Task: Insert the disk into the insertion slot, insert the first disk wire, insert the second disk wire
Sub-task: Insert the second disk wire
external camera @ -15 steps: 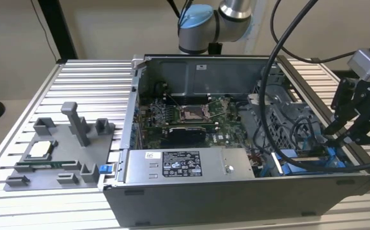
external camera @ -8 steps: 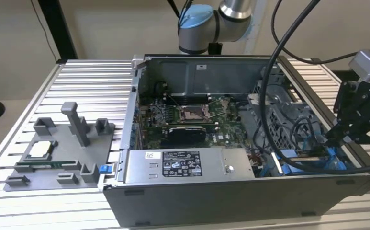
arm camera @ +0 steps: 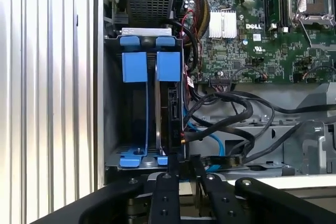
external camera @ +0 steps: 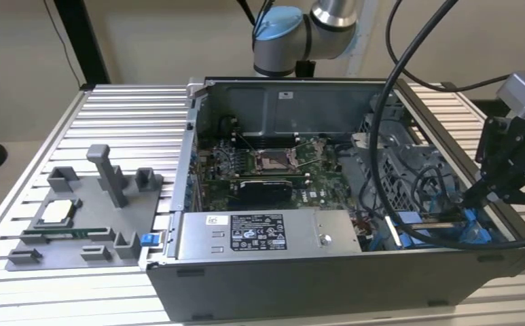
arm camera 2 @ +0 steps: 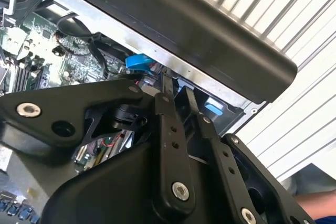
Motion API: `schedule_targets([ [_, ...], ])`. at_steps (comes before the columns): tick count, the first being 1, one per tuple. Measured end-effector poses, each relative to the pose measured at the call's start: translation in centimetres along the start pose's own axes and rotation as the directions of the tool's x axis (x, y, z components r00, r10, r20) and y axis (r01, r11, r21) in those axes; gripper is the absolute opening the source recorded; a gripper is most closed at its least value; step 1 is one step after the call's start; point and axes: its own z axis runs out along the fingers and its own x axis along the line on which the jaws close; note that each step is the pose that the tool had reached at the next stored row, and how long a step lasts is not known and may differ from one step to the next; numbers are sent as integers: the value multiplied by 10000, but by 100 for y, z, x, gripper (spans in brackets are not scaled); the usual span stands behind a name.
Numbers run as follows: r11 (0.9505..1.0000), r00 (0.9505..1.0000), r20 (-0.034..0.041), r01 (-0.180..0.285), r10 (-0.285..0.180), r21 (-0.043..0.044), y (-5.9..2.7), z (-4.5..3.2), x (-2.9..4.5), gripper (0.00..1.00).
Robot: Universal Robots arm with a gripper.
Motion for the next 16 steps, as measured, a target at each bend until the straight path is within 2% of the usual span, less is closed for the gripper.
schedule_targets([
  [16, 10000, 10000, 5, -26, 26, 3, -1, 12, 2, 0],
])
